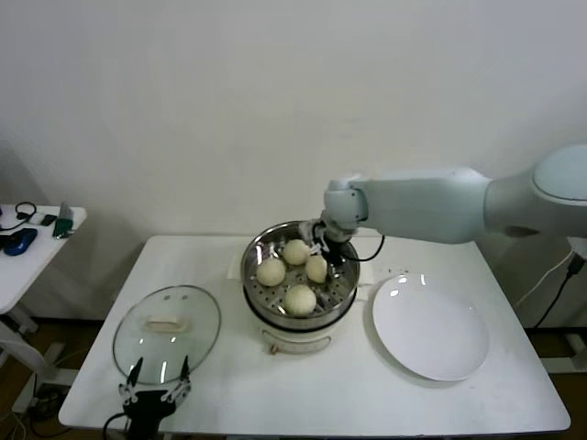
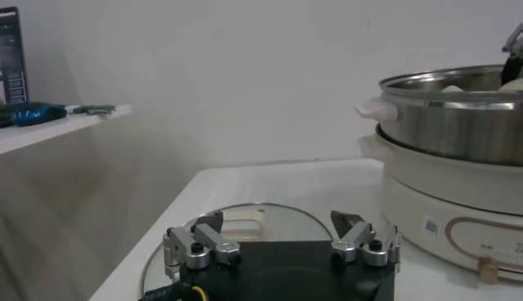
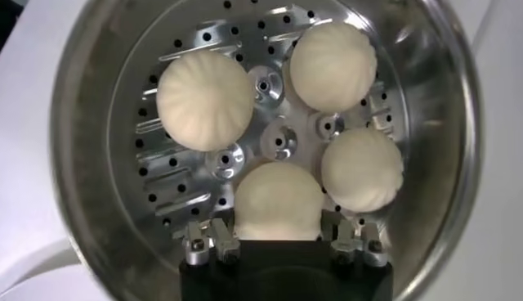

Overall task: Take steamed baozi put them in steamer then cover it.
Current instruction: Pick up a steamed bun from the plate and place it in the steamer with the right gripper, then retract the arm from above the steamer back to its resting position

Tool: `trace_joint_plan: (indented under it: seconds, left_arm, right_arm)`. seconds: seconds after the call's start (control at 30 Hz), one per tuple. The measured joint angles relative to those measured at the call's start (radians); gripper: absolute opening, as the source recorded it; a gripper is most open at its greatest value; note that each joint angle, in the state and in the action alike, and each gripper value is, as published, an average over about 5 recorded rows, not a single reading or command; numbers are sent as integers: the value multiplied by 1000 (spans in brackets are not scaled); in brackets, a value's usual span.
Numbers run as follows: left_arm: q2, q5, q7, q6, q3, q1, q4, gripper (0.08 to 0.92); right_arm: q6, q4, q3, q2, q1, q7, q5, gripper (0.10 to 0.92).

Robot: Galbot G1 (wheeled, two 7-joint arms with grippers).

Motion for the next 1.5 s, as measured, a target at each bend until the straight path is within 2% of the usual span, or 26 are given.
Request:
trace_joint_plan:
  seconds: [0.2,0.37,0.47,0.87,1.0,1.17,1.5]
  left_arm:
    - [0,-2,0,1,-1,0,-3,823]
    - [1,-2,0,4,1,3,-11,823]
    - [4,-1,0,6,1,5,-17,823]
    - [21,7,4,11,7,14,-40,823]
    - [27,2,4,13,7,9,-41,823]
    - [35,-7,-1,8,9,-5,-34,823]
    - [58,-9,-17,-20,5,-69,1,823]
  right_arm:
    - [-1,-12,2,9,-16,0,-9,696]
    - [6,-10,5,6,-8,-4,-6,789]
    - [15,-1,7,-6,15,-14,5,818]
    - [45,73,-11,-182,184,-61,152,823]
    - [36,101,49,-297,172,19,195,822]
    - [23,145,246,-460,38,189,215,823]
    - [58,276,889,-713,-550,493,192,823]
